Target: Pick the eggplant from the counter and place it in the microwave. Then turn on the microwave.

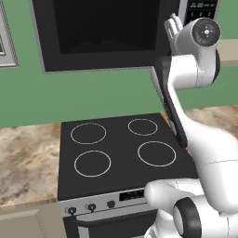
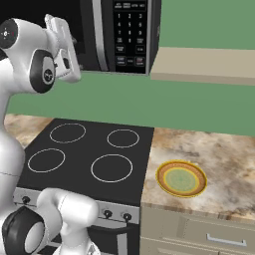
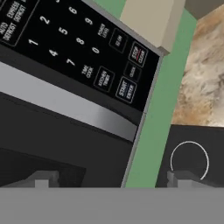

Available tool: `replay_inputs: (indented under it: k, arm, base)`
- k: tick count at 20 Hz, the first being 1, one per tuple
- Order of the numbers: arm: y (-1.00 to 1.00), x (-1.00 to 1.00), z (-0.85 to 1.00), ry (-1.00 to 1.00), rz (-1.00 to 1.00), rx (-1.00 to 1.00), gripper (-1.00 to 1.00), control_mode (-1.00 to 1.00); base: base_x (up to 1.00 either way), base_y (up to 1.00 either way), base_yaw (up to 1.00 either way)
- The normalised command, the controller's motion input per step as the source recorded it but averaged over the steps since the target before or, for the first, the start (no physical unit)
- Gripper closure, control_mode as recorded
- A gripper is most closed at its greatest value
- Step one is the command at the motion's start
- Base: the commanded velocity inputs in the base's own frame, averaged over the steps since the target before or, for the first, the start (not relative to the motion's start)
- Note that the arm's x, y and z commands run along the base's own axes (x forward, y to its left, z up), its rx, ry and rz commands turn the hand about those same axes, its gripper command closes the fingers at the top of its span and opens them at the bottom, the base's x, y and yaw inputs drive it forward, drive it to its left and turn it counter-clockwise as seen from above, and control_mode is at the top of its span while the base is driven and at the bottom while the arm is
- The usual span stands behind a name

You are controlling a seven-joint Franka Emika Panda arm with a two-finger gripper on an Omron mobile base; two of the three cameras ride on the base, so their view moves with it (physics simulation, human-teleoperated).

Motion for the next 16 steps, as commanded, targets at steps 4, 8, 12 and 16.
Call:
replay_inputs:
  k: [4,8,12,16]
  arm:
    - [-0.03,-0.43,-0.01,-0.19,0.12,0.00,-1.00,-1.00]
    - [-0.18,-0.34,0.00,-0.08,0.07,0.00,-1.00,-1.00]
    - [-0.32,-0.27,0.00,-0.01,0.01,0.00,-1.00,-1.00]
    - [-0.30,-0.33,0.00,0.00,0.00,-0.01,-1.00,-1.00]
  base:
    - [0.00,0.00,0.00]
    - [0.00,0.00,0.00]
    - [0.00,0.00,0.00]
    - [0.00,0.00,0.00]
